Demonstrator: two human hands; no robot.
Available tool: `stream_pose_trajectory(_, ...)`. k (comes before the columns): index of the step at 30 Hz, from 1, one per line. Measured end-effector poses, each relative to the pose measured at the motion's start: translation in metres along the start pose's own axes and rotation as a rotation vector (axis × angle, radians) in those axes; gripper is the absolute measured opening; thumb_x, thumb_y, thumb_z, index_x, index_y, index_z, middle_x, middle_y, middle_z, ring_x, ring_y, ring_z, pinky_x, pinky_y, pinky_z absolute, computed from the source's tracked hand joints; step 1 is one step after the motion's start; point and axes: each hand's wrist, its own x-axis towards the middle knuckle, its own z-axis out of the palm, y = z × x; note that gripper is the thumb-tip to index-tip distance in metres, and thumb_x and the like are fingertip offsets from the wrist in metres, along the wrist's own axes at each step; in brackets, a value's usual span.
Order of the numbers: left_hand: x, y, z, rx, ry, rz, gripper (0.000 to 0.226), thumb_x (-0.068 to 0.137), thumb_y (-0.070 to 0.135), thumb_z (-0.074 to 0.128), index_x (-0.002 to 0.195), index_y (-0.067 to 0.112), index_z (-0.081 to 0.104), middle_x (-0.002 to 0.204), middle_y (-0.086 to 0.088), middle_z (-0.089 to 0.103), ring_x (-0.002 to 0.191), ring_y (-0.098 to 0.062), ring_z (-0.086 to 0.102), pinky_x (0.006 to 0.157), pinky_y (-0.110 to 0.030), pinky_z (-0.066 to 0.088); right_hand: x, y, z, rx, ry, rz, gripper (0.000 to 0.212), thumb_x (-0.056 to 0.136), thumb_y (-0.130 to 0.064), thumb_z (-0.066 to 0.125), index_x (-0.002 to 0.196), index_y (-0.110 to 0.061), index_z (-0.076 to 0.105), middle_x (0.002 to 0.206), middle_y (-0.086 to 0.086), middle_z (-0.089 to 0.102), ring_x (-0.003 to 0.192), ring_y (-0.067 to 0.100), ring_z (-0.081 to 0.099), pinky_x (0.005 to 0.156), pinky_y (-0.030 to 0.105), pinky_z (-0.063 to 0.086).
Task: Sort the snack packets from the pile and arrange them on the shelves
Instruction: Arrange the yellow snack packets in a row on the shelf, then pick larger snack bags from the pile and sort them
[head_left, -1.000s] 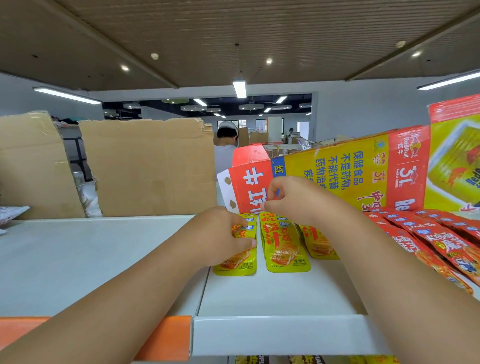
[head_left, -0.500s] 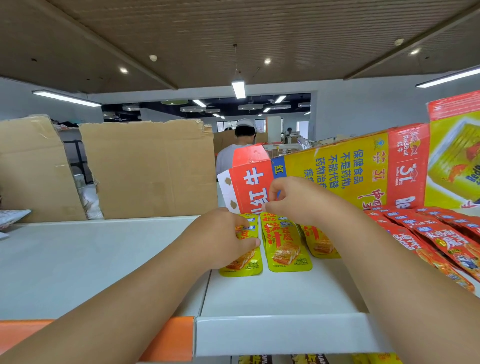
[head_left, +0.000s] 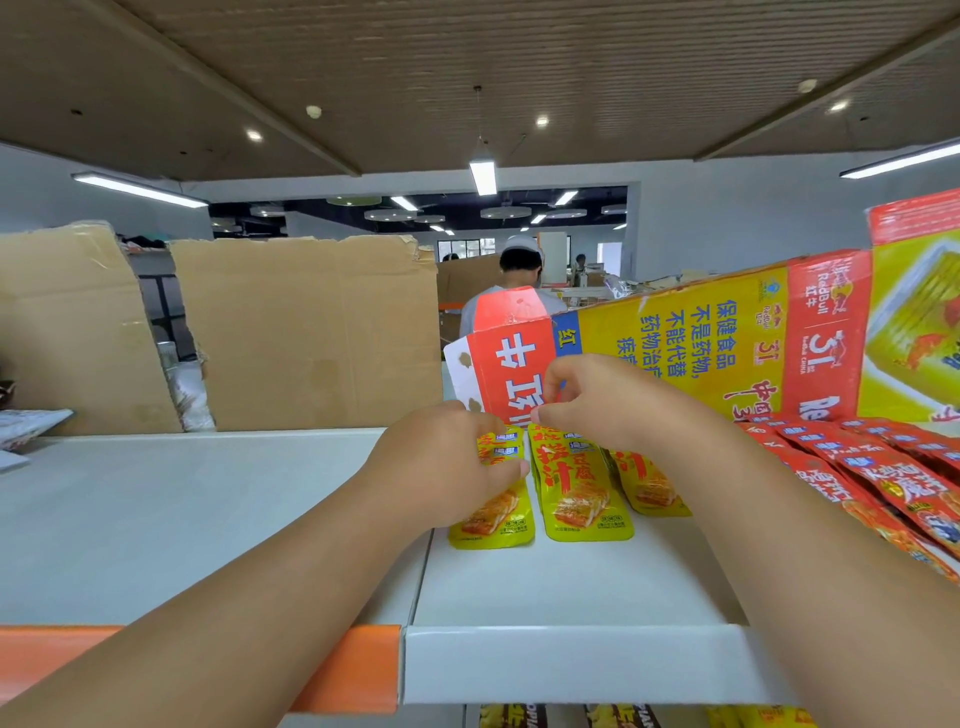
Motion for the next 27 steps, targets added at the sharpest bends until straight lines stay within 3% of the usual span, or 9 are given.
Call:
stream_pose_trajectory(4,0.003,-0.005,-0.008,-0.059,0.135,0.035,0.053,0.088,0.065,0.061,0.136,0.044,0.056,0.118,0.009,0.059,0.112,-0.017,0.056,0.086,-0.033,0.049,0.000,-0.008,-0.006,-0.038,0.014,-0.083,0.028,0.090,-0.048,0.066,0.114,-0.035,0.061,0.115,-0.009,0.061,0.091,0.017,0.058,0.072,0.031,0.046)
stream_pose_trajectory(7,0.006,-0.011,-0.028,-0.042,0.197,0.038,0.059,0.089,0.065,0.059,0.143,0.044,0.049,0.132,0.008,0.055,0.124,-0.019,0.051,0.096,-0.037,0.047,0.003,-0.022,-0.017,-0.063,0.090,-0.137,0.038,0.090,-0.048,0.066,0.126,-0.037,0.059,0.125,-0.009,0.059,0.099,0.017,0.057,0.080,0.031,0.047)
stream_pose_trajectory(9,0.007,-0.019,-0.042,-0.032,0.201,0.025,0.060,0.089,0.066,0.058,0.144,0.045,0.046,0.136,0.009,0.053,0.127,-0.019,0.049,0.095,-0.035,0.044,0.003,-0.033,-0.024,-0.072,0.127,-0.158,0.039,0.090,-0.049,0.066,0.127,-0.039,0.060,0.120,-0.008,0.060,0.101,0.017,0.056,0.079,0.030,0.048)
stream_pose_trajectory(11,0.004,-0.030,-0.055,-0.034,0.191,0.009,0.058,0.090,0.064,0.058,0.144,0.046,0.046,0.137,0.009,0.051,0.129,-0.020,0.047,0.094,-0.033,0.043,0.003,-0.046,-0.028,-0.092,0.146,-0.191,0.034,0.091,-0.049,0.064,0.123,-0.039,0.060,0.107,-0.011,0.056,0.097,0.014,0.052,0.066,0.025,0.041)
stream_pose_trajectory(13,-0.002,-0.047,-0.066,-0.022,0.207,-0.002,0.055,0.090,0.065,0.056,0.142,0.048,0.046,0.137,0.009,0.052,0.130,-0.020,0.046,0.100,-0.039,0.045,0.003,-0.062,-0.031,-0.111,0.148,-0.214,0.031,0.092,-0.051,0.063,0.120,-0.040,0.059,0.099,-0.014,0.054,0.089,0.013,0.053,0.058,0.021,0.035)
stream_pose_trajectory(17,-0.015,-0.081,-0.088,-0.001,0.224,-0.060,0.059,0.089,0.068,0.054,0.143,0.050,0.043,0.140,0.012,0.049,0.133,-0.018,0.044,0.103,-0.044,0.045,0.010,-0.099,-0.029,-0.127,0.145,-0.262,0.037,0.090,-0.055,0.062,0.123,-0.040,0.058,0.112,-0.016,0.058,0.096,0.014,0.060,0.075,0.031,0.050)
stream_pose_trajectory(19,-0.022,-0.098,-0.099,0.009,0.230,-0.075,0.061,0.088,0.070,0.054,0.144,0.051,0.042,0.141,0.011,0.049,0.133,-0.019,0.045,0.102,-0.044,0.047,0.015,-0.119,-0.024,-0.079,0.123,-0.284,0.041,0.091,-0.052,0.063,0.129,-0.038,0.056,0.123,-0.015,0.055,0.106,0.014,0.057,0.074,0.031,0.047)
stream_pose_trajectory(23,-0.039,-0.138,-0.120,0.051,0.235,-0.104,0.062,0.088,0.071,0.053,0.146,0.052,0.040,0.145,0.008,0.047,0.134,-0.021,0.045,0.103,-0.041,0.046,0.026,-0.166,-0.010,-0.070,0.092,-0.323,0.045,0.092,-0.048,0.063,0.134,-0.034,0.055,0.133,-0.013,0.054,0.105,0.011,0.052,0.079,0.029,0.040)
stream_pose_trajectory(27,-0.059,-0.195,-0.147,0.080,0.255,-0.123,0.061,0.086,0.072,0.051,0.143,0.051,0.042,0.134,0.011,0.053,0.124,-0.020,0.051,0.099,-0.043,0.048,0.041,-0.224,0.010,-0.059,0.085,-0.365,0.046,0.092,-0.048,0.064,0.134,-0.033,0.056,0.135,-0.013,0.054,0.108,0.012,0.053,0.083,0.030,0.042)
